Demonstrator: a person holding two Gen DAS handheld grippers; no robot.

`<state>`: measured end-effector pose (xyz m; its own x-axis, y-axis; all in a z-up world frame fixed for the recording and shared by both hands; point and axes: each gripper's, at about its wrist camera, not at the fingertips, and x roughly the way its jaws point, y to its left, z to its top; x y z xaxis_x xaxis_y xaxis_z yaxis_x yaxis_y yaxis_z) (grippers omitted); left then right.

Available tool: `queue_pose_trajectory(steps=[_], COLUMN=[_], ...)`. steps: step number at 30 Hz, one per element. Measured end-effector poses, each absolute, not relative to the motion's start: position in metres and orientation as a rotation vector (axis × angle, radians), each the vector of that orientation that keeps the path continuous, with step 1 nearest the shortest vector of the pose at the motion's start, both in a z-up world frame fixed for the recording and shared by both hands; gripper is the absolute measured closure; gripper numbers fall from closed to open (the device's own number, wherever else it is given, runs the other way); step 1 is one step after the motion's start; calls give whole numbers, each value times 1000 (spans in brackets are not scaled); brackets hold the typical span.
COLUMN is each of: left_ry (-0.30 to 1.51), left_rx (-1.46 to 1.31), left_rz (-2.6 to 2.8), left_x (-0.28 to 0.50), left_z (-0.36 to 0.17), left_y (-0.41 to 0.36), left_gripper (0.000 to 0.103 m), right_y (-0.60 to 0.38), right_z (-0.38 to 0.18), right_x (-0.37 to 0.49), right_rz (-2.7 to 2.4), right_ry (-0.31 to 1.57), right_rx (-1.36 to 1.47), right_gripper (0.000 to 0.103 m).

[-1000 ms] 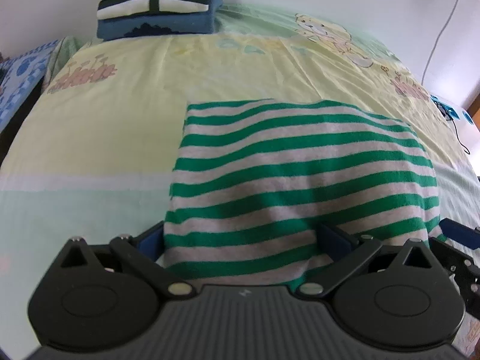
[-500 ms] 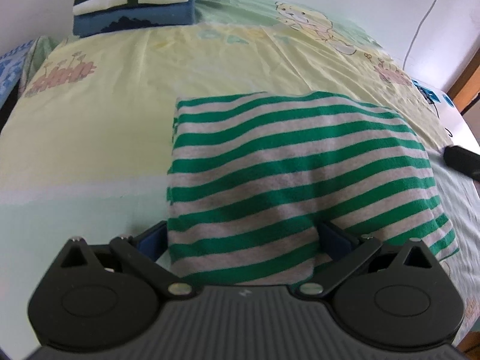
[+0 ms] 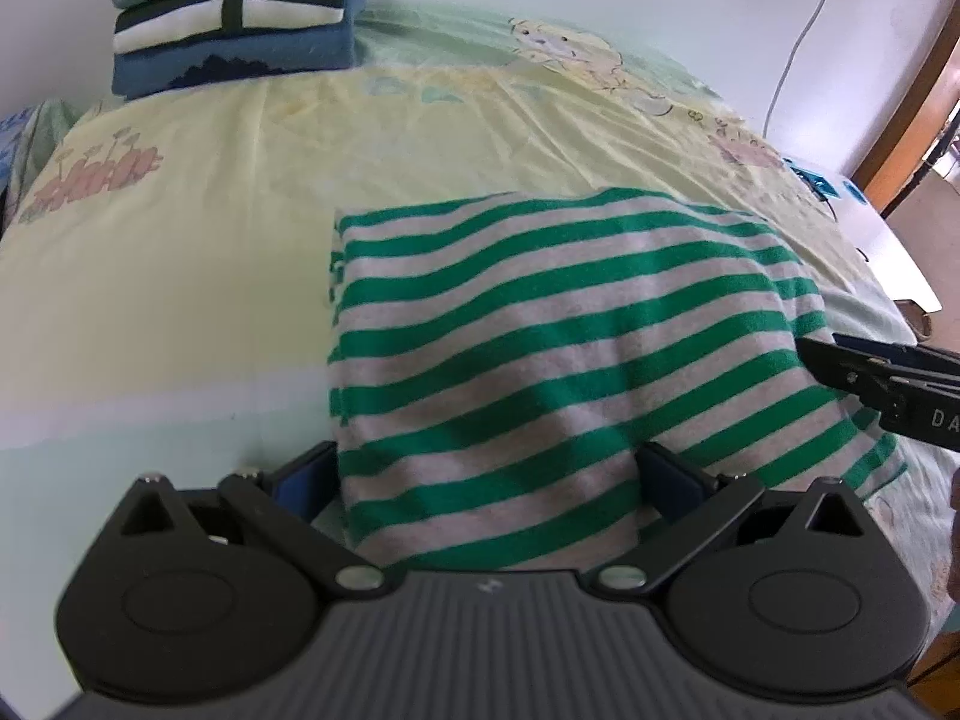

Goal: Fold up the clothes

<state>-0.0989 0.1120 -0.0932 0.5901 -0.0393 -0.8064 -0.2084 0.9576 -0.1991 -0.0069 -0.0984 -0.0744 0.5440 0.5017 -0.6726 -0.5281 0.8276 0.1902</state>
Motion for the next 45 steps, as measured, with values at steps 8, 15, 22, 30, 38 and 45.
queue_pose_trajectory(steps=[8, 15, 22, 30, 38, 45], left_ry=[874, 907, 942, 957, 981, 977], left_rx=[-341, -418, -366, -393, -335, -347], left_rz=[116, 114, 102, 103, 68, 39], left_x=[-107, -104, -102, -104, -103, -109], left_z=[-77, -88, -92, -91, -91, -92], left_y=[136, 139, 133, 132, 126, 121], left_gripper=[1, 1, 1, 1, 1, 1], right_y=[-103, -112, -121, -131, -126, -126], right_z=[-73, -73, -81, -79, -85, -85], right_x=[0, 15, 26, 28, 37, 37], right_rz=[668, 736, 788, 824, 833, 858], right_ry=[808, 842, 918, 959, 1003, 1027], right_rx=[-41, -11, 48, 124, 109, 111], right_gripper=[38, 37, 32, 34, 33, 34])
